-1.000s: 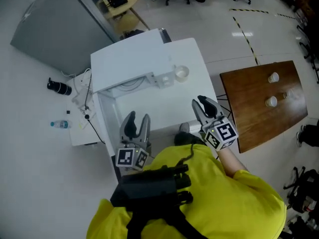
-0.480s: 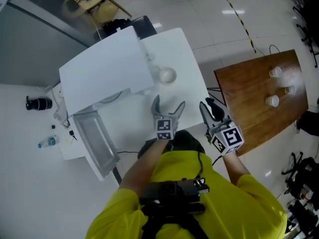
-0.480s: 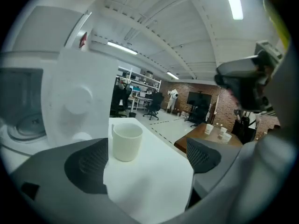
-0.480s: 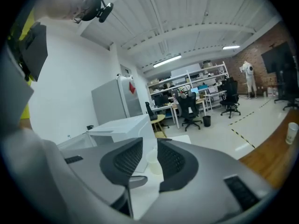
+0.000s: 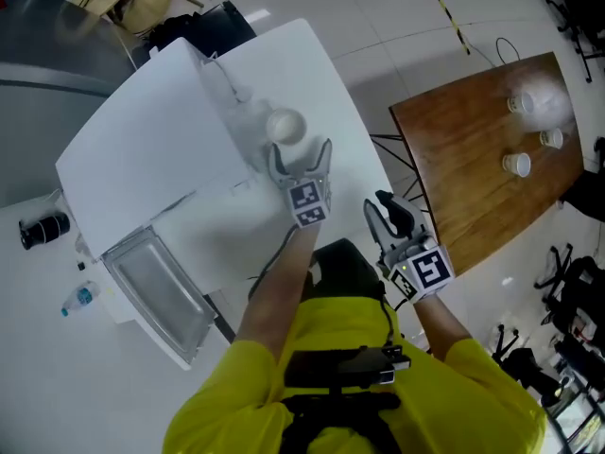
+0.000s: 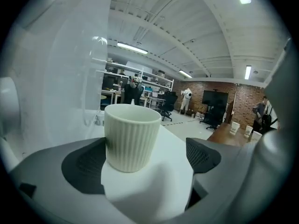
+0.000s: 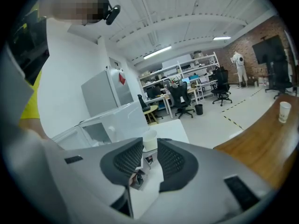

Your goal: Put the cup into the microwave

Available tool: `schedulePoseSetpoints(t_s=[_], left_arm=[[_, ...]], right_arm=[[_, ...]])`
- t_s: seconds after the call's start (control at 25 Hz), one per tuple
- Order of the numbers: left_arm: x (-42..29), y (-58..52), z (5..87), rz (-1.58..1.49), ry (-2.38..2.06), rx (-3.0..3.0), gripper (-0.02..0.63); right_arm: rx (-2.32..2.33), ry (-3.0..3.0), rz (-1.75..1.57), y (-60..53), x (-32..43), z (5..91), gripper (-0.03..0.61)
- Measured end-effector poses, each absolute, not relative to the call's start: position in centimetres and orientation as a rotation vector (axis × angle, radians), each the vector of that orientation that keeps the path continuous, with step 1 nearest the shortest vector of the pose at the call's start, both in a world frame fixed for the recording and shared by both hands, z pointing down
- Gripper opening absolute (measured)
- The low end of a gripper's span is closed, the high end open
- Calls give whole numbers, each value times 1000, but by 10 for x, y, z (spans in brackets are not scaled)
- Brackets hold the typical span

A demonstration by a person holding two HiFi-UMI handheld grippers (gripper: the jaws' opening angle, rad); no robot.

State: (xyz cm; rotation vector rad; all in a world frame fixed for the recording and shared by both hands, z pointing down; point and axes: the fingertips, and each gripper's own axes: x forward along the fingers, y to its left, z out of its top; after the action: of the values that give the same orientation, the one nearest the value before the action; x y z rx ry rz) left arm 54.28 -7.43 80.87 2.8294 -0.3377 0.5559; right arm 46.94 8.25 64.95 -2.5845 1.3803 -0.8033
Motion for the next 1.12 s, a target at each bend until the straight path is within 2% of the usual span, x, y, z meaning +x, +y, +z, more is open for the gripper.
schedulePoseSetpoints(t_s=[0.28, 0.4, 0.6, 0.76, 0.96, 1.12], left_arm=[[588, -103, 813, 535, -379, 2854, 518], [605, -107, 814, 526, -335, 2915, 483], [605, -103, 809, 521, -266, 2946, 471], [565, -67, 797, 546, -103, 2954, 468], [476, -4, 776, 516, 126, 2948, 468], [403, -6, 751, 527, 118, 2879, 468]], right_arm=[[-2562, 1348, -835, 82, 479, 664, 103], [-2558, 1344, -828, 77, 488, 666, 103], [-2562, 1319, -827, 76, 494, 667, 103], [-2579, 1315, -840, 75, 490, 664, 103], [-2587, 1397, -833, 64, 485, 656, 103], [-2561, 1511, -796, 32, 470, 646, 103]])
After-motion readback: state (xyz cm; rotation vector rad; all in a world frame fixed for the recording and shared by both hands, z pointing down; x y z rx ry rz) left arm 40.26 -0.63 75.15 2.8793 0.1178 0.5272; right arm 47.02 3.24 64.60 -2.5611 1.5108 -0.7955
